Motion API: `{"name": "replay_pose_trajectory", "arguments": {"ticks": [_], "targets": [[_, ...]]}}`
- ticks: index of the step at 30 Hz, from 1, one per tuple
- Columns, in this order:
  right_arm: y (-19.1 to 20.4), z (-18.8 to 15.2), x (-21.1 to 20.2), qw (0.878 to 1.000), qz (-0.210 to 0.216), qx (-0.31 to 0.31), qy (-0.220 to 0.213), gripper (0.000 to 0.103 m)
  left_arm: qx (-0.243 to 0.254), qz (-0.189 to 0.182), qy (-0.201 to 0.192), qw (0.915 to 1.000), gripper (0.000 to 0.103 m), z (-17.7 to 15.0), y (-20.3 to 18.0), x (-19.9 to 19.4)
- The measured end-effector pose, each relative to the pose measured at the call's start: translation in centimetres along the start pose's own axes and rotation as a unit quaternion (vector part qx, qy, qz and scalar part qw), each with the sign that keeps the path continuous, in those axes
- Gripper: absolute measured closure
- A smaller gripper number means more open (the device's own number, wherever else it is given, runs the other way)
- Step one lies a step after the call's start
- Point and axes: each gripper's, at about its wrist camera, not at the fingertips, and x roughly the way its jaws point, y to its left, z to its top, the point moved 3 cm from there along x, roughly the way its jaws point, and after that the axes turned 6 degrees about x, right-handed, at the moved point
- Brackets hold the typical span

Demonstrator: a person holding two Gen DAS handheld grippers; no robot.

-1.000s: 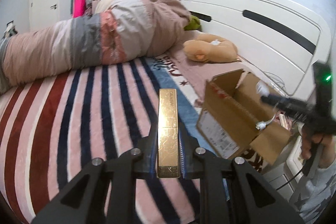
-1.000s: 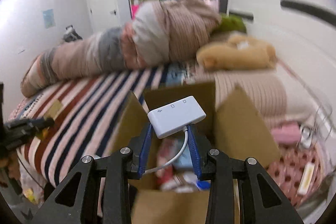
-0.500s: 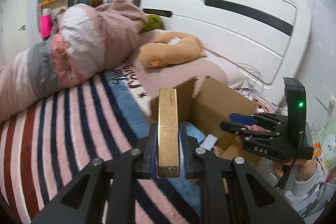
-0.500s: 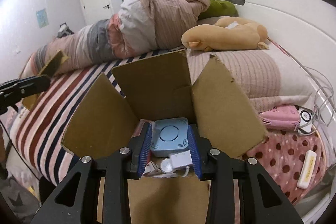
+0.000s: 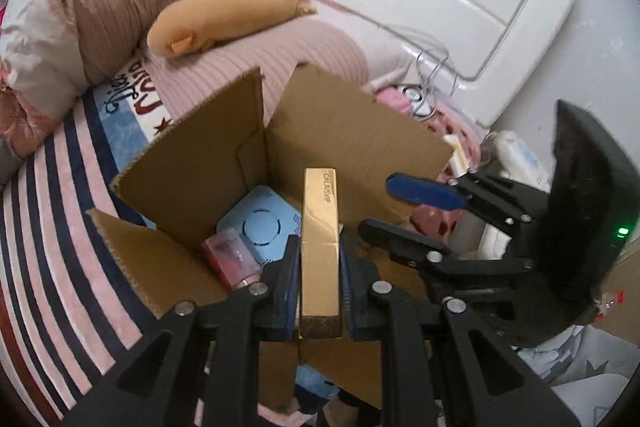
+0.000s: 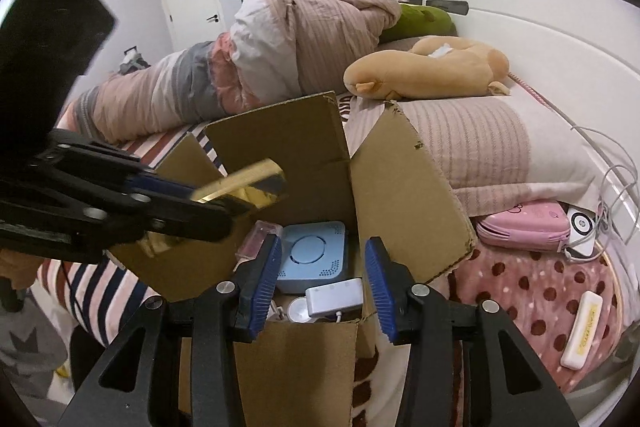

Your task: Organize rigid objects

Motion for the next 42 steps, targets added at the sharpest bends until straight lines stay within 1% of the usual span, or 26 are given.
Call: {"name": "replay_pose_trajectory", "arguments": {"ticks": [2, 4, 6, 8, 11, 13, 15, 16, 17, 18, 19, 21, 22, 23, 24, 25, 27, 29, 31, 32, 34, 36, 39, 42], "targets": [[0.0, 0.0, -0.1, 1.0, 0.003, 0.0, -0.001, 0.064, -0.001, -0.001, 0.011, 0.9999, 0.088, -0.1, 0.1, 0.7], [0.1, -0.1, 0.0, 1.0, 0.004, -0.002, 0.0, 0.064, 0.002, 0.01, 0.014, 0.9998, 0.088, -0.3, 0.1, 1.0], [0.1, -0.1, 0.1, 1.0, 0.003, -0.003, 0.001, 0.063, 0.002, 0.008, 0.016, 0.9998, 0.088, -0.4, 0.2, 1.0], [0.3, -0.1, 0.1, 1.0, 0.002, -0.003, 0.002, 0.063, 0.001, 0.007, 0.013, 0.9999, 0.088, -0.6, 0.4, 0.9], [0.6, 0.0, 0.0, 1.0, 0.0, -0.005, 0.001, 0.061, -0.003, 0.018, 0.001, 0.9998, 0.086, -0.9, 0.8, 0.2], [0.8, 0.1, -0.1, 1.0, -0.001, -0.008, 0.0, 0.059, -0.01, 0.025, -0.015, 0.9995, 0.081, -1.2, 0.9, -0.8], [1.0, 0.3, -0.3, 1.0, 0.001, -0.013, -0.002, 0.058, -0.011, 0.038, -0.035, 0.9986, 0.064, -1.5, 0.9, -1.9], [1.3, 0.5, -0.4, 1.0, 0.003, -0.017, -0.004, 0.058, -0.012, 0.045, -0.048, 0.9978, 0.06, -1.8, 1.0, -2.7], [1.5, 0.6, -0.6, 1.0, 0.005, -0.021, -0.006, 0.054, -0.014, 0.05, -0.06, 0.9968, 0.053, -2.0, 1.1, -3.4], [1.6, 0.8, -0.7, 1.0, 0.007, -0.025, -0.009, 0.048, -0.018, 0.055, -0.072, 0.9957, 0.047, -2.3, 1.2, -4.1], [1.9, 1.0, -1.0, 0.999, 0.009, -0.033, -0.015, 0.046, -0.025, 0.065, -0.086, 0.9939, 0.044, -2.6, 1.4, -4.9], [2.6, 1.5, -1.3, 0.999, 0.016, -0.047, -0.022, 0.044, -0.039, 0.096, -0.116, 0.9878, 0.032, -3.5, 1.7, -6.7], [2.9, 1.6, -1.5, 0.998, 0.021, -0.054, -0.025, 0.044, -0.045, 0.112, -0.131, 0.984, 0.028, -3.9, 2.0, -7.6], [3.4, 1.9, -1.7, 0.997, 0.027, -0.064, -0.031, 0.04, -0.052, 0.124, -0.142, 0.9807, 0.022, -4.2, 2.1, -8.2], [3.8, 2.2, -2.0, 0.996, 0.032, -0.073, -0.037, 0.035, -0.063, 0.142, -0.159, 0.9749, 0.02, -4.8, 2.4, -9.2], [4.1, 2.4, -2.2, 0.995, 0.035, -0.079, -0.042, 0.032, -0.073, 0.155, -0.171, 0.9702, 0.02, -5.4, 2.7, -10.1], [4.9, 2.9, -2.7, 0.993, 0.047, -0.092, -0.057, 0.023, -0.087, 0.175, -0.186, 0.963, 0.017, -6.3, 3.2, -11.2], [5.3, 3.3, -3.1, 0.991, 0.053, -0.099, -0.071, 0.015, -0.107, 0.202, -0.201, 0.9525, 0.013, -7.3, 3.7, -12.3], [5.8, 3.7, -3.6, 0.989, 0.057, -0.106, -0.087, 0.011, -0.127, 0.233, -0.217, 0.9393, 0.01, -8.5, 4.4, -13.5], [6.2, 3.9, -3.8, 0.987, 0.06, -0.111, -0.096, 0.007, -0.134, 0.244, -0.222, 0.9343, 0.009, -8.9, 4.6, -13.8], [6.7, 3.9, -4.4, 0.984, 0.07, -0.118, -0.11, 0.006, -0.148, 0.257, -0.231, 0.9267, 0.009, -9.7, 5.1, -14.4], [7.0, 4.0, -4.6, 0.982, 0.081, -0.121, -0.119, 0.005, -0.16, 0.264, -0.235, 0.9214, 0.009, -10.6, 5.7, -14.9], [7.5, 3.8, -4.7, 0.98, 0.096, -0.119, -0.124, 0.006, -0.168, 0.277, -0.235, 0.9163, 0.008, -11.5, 6.2, -15.1], [7.5, 3.6, -4.6, 0.98, 0.101, -0.114, -0.127, 0.005, -0.172, 0.286, -0.235, 0.913, 0.008, -11.9, 6.4, -15.2]]}}
